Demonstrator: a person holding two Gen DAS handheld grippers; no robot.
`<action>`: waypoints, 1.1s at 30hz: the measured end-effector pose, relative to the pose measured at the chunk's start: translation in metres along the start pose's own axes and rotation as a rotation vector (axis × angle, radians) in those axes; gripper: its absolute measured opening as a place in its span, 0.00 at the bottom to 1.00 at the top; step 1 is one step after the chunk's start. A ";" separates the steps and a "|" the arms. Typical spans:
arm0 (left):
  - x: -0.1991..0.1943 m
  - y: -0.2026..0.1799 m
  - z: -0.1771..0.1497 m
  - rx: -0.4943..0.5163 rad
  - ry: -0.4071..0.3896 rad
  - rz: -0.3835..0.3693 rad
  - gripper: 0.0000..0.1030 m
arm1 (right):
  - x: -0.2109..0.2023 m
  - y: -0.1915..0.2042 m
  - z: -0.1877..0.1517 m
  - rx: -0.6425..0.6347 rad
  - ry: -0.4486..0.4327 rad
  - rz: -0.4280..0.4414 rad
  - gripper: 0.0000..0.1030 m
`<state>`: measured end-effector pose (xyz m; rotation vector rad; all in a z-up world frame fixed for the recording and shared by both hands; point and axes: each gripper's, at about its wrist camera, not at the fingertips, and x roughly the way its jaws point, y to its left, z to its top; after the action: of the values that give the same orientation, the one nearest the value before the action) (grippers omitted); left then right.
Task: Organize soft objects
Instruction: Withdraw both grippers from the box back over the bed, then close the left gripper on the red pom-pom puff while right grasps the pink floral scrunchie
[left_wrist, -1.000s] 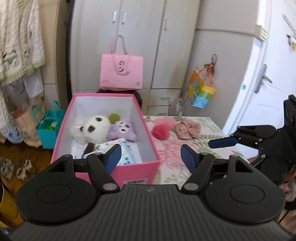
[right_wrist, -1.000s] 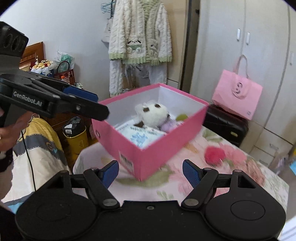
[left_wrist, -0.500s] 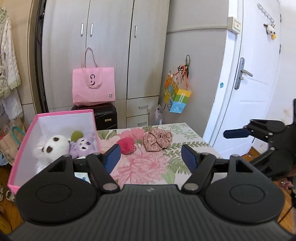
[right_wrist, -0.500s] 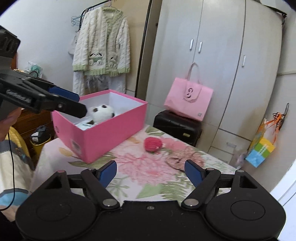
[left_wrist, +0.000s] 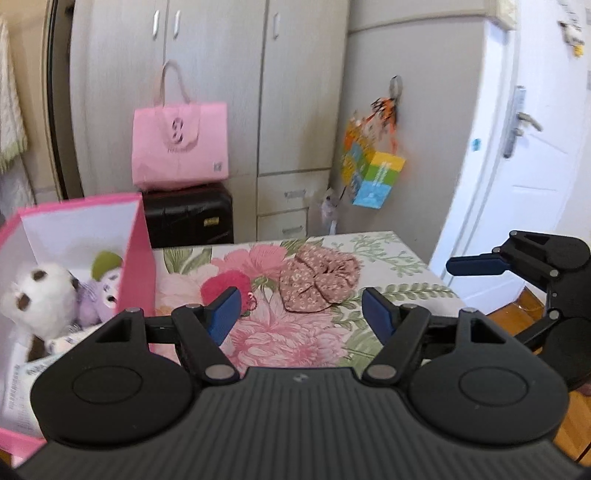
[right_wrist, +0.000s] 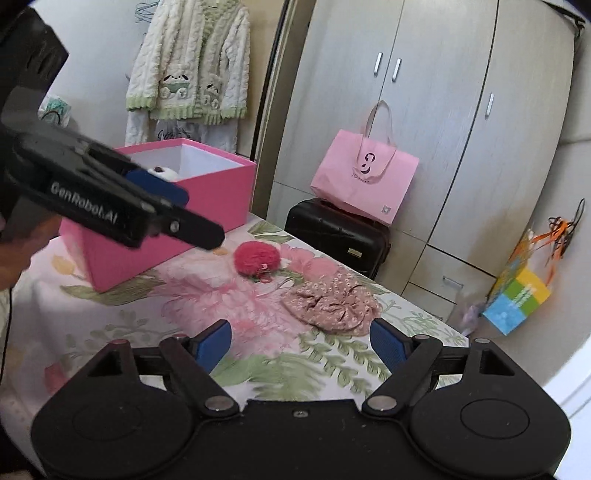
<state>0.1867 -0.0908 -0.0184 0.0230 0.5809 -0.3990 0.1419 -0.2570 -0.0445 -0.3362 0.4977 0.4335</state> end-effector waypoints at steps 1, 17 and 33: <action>0.009 0.001 0.000 -0.011 0.009 0.011 0.68 | 0.010 -0.006 0.000 0.001 0.002 0.003 0.83; 0.118 0.034 0.013 -0.150 0.092 0.278 0.67 | 0.131 -0.051 0.000 0.023 -0.030 0.097 0.87; 0.156 0.048 -0.007 -0.200 0.150 0.339 0.67 | 0.176 -0.067 -0.010 0.181 0.096 0.131 0.92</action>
<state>0.3193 -0.1022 -0.1128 -0.0407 0.7488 -0.0080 0.3091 -0.2632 -0.1312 -0.1512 0.6509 0.4973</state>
